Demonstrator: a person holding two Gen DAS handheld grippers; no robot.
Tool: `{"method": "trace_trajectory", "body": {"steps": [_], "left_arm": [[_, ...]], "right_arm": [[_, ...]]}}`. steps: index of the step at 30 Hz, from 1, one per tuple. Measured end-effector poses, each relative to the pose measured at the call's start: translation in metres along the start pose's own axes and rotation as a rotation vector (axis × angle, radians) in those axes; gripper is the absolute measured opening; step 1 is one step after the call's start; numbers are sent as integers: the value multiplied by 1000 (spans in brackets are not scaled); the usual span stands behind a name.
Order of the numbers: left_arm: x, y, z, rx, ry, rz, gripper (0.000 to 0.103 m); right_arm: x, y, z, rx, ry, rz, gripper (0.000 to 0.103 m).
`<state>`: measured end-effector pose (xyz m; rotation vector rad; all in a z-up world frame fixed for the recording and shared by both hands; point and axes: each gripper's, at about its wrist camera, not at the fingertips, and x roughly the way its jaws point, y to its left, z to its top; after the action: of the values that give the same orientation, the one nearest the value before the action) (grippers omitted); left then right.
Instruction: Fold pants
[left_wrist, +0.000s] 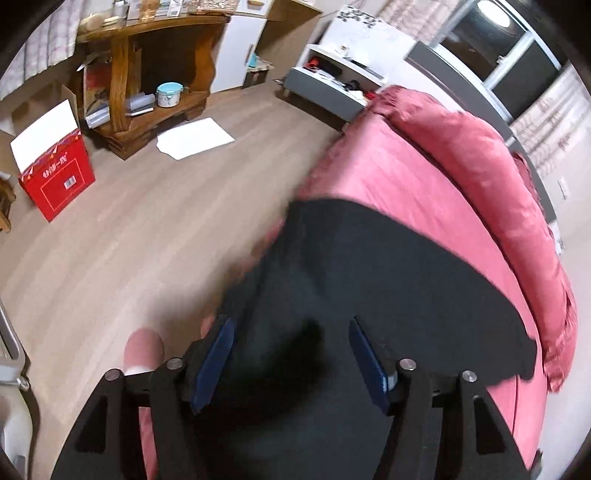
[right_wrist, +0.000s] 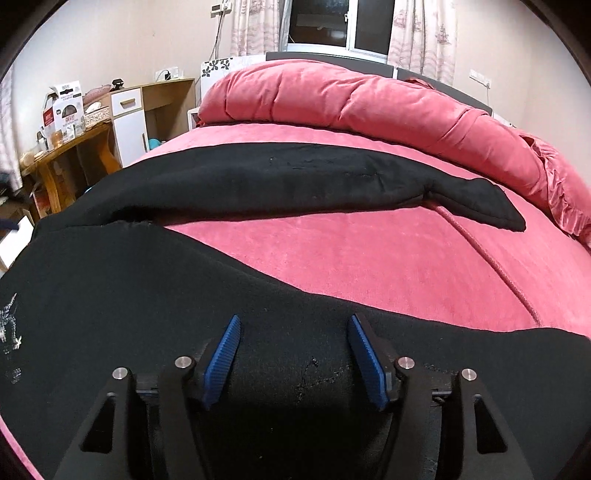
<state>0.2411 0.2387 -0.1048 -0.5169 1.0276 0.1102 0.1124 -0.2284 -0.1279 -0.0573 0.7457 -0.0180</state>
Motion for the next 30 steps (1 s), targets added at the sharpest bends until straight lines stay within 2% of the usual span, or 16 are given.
{"method": "trace_trajectory", "body": {"steps": [5, 10, 13, 14, 16, 19, 21, 22, 23, 24, 25, 27, 29, 30], "left_arm": [[53, -5, 55, -6, 91, -8, 74], [98, -13, 78, 10, 133, 1, 74], [126, -19, 82, 59, 173, 10, 77], [132, -17, 85, 40, 162, -11, 81], [136, -11, 87, -20, 151, -57, 82], [147, -2, 85, -122, 175, -141, 82], [148, 2, 82, -175, 172, -167, 81], [149, 2, 80, -199, 170, -186, 76], [148, 2, 79, -205, 165, -213, 65], [146, 1, 78, -202, 156, -239, 59], [143, -2, 77, -193, 148, -256, 47], [136, -9, 77, -161, 129, -230, 37], [124, -21, 77, -95, 88, -186, 18], [116, -26, 77, -69, 67, -181, 16]], "right_arm": [[2, 2, -1, -9, 0, 11, 72], [3, 1, -1, -3, 1, 27, 77], [5, 3, -1, -11, 6, 32, 80], [5, 3, -2, -13, 6, 33, 81], [5, 2, -2, -10, 5, 38, 81], [6, 2, -2, -5, 6, 47, 82], [6, 2, -2, -7, 6, 46, 83], [6, 2, -2, -8, 7, 46, 83], [6, 2, -2, -9, 8, 46, 83], [6, 3, -2, -9, 7, 45, 83], [6, 3, -2, -9, 8, 46, 83], [6, 2, -2, -8, 7, 46, 83], [6, 2, -2, -9, 8, 46, 83], [6, 3, -1, -9, 8, 46, 83]]}}
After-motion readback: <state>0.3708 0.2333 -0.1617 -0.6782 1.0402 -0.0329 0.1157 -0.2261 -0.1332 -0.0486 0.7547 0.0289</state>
